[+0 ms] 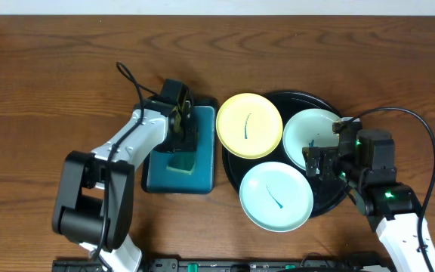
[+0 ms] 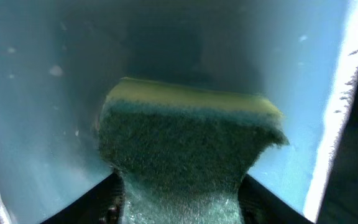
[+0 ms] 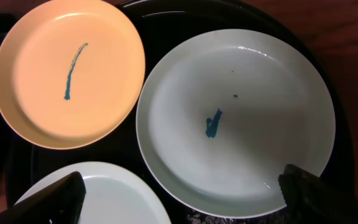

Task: Clean dirty plates on tray and stack at the side
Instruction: 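Move the left gripper over the basin and grasp the green sponge, then dip the held sponge in the basin water with the left gripper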

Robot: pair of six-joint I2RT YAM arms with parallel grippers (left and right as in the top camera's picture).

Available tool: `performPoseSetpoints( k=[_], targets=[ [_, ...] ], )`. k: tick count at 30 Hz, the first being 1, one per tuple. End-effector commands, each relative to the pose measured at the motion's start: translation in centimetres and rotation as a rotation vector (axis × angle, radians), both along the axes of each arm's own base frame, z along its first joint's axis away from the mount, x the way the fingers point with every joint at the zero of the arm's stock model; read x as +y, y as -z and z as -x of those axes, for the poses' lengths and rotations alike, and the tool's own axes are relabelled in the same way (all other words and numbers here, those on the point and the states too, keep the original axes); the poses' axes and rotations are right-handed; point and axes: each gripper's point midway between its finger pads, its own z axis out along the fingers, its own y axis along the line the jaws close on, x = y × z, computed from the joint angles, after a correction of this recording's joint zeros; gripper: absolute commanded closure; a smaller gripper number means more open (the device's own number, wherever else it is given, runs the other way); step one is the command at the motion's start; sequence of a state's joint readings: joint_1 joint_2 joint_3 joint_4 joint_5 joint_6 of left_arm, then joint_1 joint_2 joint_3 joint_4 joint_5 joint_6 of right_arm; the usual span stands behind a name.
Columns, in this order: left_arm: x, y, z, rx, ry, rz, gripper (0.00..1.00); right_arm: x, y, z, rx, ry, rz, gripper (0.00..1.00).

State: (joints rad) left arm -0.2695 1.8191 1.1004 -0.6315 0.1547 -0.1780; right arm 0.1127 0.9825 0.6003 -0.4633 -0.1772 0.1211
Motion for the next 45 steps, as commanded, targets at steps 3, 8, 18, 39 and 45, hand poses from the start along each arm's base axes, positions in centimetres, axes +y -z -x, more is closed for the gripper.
performPoseSetpoints(
  k=[3,8,18,39,45],
  targets=[
    [-0.1,1.3,0.6,0.058,-0.005,-0.005,0.69,0.0,-0.7,-0.4,-0.019,-0.009,0.002,0.03],
    [-0.1,1.2,0.6,0.06,-0.009,-0.005,0.88,0.0,-0.7,-0.4,-0.019,-0.009,0.002,0.03],
    [-0.4,-2.6,-1.2,-0.062,-0.012,0.029,0.92,0.0,-0.7,-0.4,-0.019,-0.008,0.002,0.05],
    [0.0,-1.9,0.7,-0.014,-0.035,0.024,0.38,0.0,-0.7,-0.3,-0.016,-0.009,0.002,0.05],
    [0.0,-0.8,0.6,-0.033,-0.071,0.038,0.49,0.0,-0.7,-0.3,-0.015,-0.009,0.002,0.05]
  ],
)
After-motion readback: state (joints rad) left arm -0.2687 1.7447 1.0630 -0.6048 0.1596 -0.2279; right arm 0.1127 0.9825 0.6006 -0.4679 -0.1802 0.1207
